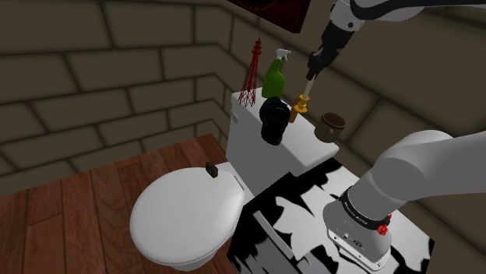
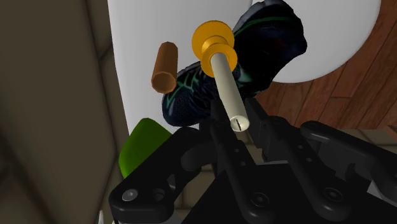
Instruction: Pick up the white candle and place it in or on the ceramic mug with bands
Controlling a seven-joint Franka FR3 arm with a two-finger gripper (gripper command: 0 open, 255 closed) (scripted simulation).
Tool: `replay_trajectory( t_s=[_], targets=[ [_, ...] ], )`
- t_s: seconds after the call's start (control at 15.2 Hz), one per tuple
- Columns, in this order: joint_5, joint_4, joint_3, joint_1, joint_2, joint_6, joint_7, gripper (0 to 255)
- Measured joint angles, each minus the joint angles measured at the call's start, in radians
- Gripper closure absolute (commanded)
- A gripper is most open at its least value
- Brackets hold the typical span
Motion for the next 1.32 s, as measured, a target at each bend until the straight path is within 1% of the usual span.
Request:
replay_trajectory(
  t_s=[0.59,0.79,0.99,1.32],
  targets=[
    [0.005,0.115,0.006,0.002,-0.004,-0.118,0.0,255],
    [-0.012,0.135,-0.024,-0.014,-0.039,-0.173,-0.038,255],
    [-0.038,0.128,-0.063,-0.039,-0.106,-0.23,-0.086,255],
    [-0.085,0.191,-0.135,-0.075,-0.164,-0.345,-0.178,255]
  ],
)
